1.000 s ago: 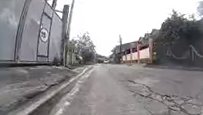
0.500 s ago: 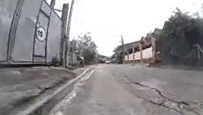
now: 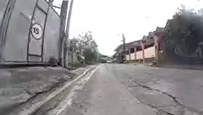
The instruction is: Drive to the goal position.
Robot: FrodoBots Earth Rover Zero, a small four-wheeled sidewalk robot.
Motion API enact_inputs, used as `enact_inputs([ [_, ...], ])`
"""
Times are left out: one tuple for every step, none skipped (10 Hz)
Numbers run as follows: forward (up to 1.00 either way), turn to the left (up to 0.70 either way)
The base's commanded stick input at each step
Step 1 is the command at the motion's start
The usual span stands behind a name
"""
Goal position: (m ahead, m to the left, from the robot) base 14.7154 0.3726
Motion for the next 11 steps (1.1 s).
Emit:
enact_inputs([
  [0.70,0.00],
  [0.70,0.00],
  [0.70,0.00],
  [0.70,0.00],
  [0.70,0.00],
  [0.70,0.00],
  [0.70,0.00],
  [0.70,0.00],
  [0.70,0.00],
  [0.70,0.00],
  [0.70,0.15],
])
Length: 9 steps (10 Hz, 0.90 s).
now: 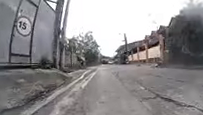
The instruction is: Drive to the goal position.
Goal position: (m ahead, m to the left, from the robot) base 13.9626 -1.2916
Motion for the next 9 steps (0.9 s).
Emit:
enact_inputs([
  [0.70,0.30],
  [0.70,0.35],
  [0.70,0.35],
  [0.70,0.35],
  [0.70,0.03],
  [0.70,0.00],
  [0.70,0.00],
  [0.70,0.00],
  [0.70,0.00],
])
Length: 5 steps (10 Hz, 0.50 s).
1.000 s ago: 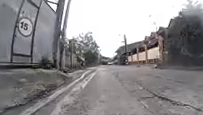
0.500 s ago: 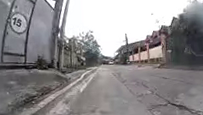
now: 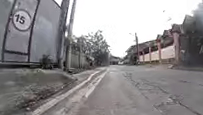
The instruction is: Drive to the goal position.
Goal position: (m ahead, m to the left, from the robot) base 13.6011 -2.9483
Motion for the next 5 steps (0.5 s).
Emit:
enact_inputs([
  [0.70,0.00],
  [0.70,0.00],
  [0.70,0.00],
  [0.70,0.00],
  [0.70,-0.03],
])
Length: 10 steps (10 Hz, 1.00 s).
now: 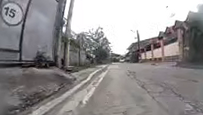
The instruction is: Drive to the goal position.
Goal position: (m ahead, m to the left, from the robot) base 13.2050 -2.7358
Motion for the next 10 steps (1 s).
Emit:
enact_inputs([
  [0.70,-0.27],
  [0.70,-0.35],
  [0.70,-0.35],
  [0.70,-0.35],
  [0.70,-0.34],
  [0.70,-0.29],
  [0.70,-0.06],
  [0.70,0.00],
  [0.70,0.00],
  [0.70,0.00],
])
